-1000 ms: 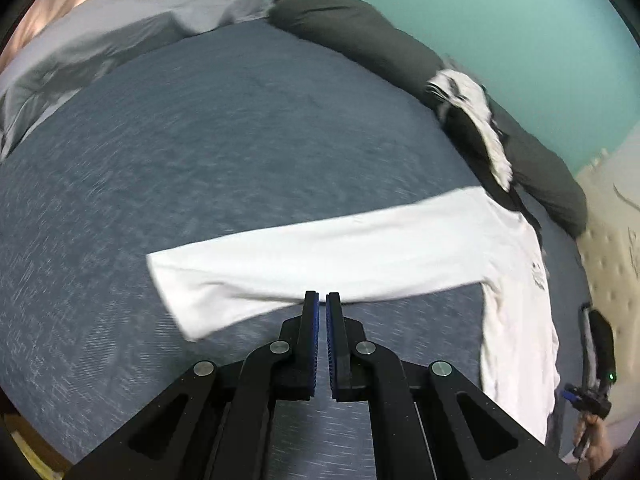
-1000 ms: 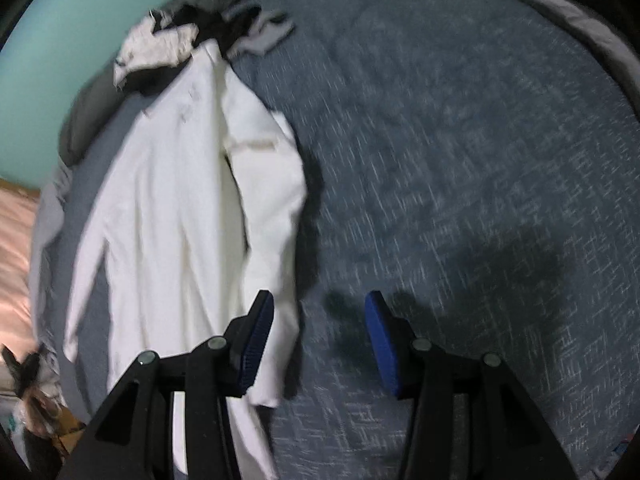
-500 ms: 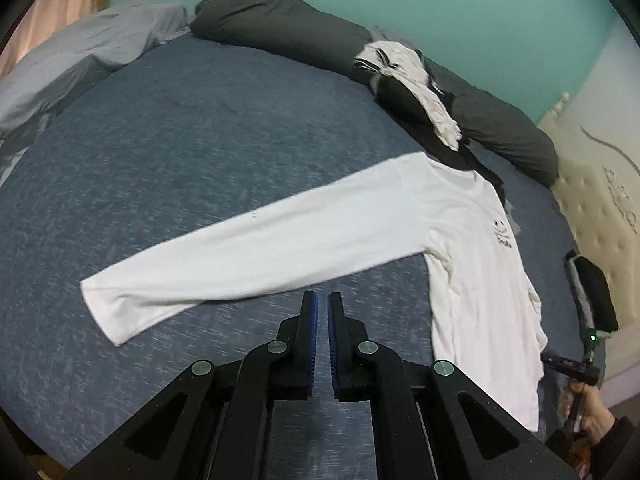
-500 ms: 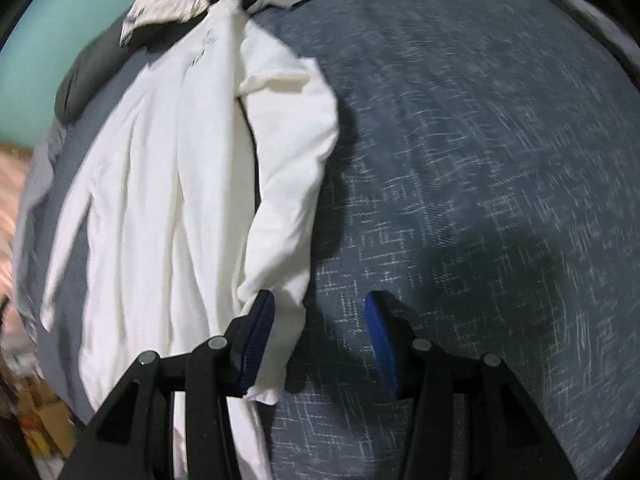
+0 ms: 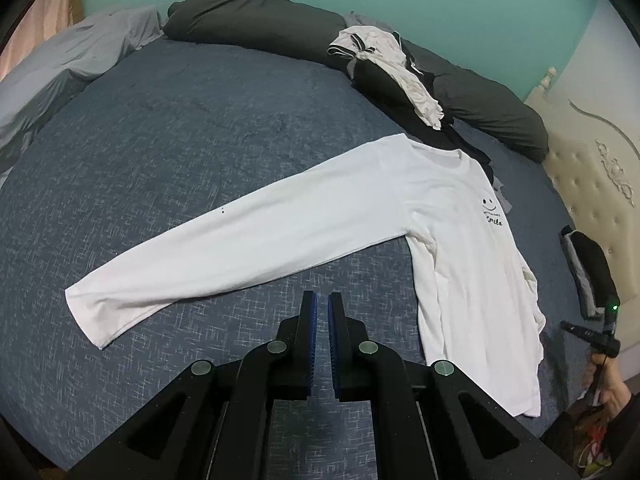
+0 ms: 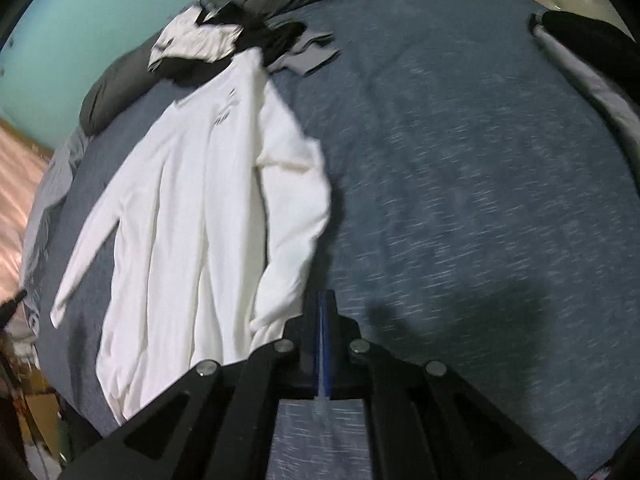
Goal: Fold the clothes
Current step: 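Grasp the other sleeve cuff with the right tool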
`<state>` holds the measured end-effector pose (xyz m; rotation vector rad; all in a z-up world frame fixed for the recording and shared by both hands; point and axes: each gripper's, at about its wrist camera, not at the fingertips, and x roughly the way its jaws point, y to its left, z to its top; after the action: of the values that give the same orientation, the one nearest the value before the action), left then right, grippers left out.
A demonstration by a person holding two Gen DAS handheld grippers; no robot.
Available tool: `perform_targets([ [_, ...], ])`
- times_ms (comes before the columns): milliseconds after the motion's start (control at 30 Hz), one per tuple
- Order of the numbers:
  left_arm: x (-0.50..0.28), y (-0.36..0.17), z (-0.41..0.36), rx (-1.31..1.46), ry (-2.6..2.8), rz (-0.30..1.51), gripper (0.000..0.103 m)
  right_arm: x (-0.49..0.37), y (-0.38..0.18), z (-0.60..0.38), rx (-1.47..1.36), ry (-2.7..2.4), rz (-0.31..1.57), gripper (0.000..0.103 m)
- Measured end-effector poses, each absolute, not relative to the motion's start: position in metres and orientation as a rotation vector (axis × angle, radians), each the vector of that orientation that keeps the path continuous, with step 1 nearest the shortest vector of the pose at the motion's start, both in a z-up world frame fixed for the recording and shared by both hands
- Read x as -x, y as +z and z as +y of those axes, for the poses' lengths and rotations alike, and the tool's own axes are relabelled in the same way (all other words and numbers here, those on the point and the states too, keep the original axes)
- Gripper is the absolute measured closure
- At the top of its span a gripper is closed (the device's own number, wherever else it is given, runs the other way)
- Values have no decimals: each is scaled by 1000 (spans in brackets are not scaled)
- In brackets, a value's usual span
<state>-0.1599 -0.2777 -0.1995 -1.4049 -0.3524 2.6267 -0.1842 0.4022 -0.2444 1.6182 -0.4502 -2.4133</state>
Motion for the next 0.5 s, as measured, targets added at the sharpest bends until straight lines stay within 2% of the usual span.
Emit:
perform_targets([
  [100,160,-197,-275,1391,2628,-372,97,187,-257,412,-1666,-2322,-543,101],
  [167,159,-195,-272,1389,2624,-380,97,187,-265,400,-1693,-2300,-530,92],
  [233,158,-194,-267,1390,2617,-367,97,185,-275,390,-1721,-2269,-531,51],
  [267,157,-193,-265,1389,2615,-355,97,183,-280,386,-1733,-2254,-536,48],
  [400,155,-190,-262,1383,2614,-334,97,180,-296,370,-1771,-2207,-508,48],
  [433,154,-190,-262,1387,2616,-335,97,179,-299,366,-1784,-2195,-491,53],
  [467,154,-191,-263,1392,2617,-338,97,178,-300,365,-1787,-2194,-473,62],
  [500,154,-192,-264,1396,2619,-339,97,176,-299,365,-1782,-2203,-455,84],
])
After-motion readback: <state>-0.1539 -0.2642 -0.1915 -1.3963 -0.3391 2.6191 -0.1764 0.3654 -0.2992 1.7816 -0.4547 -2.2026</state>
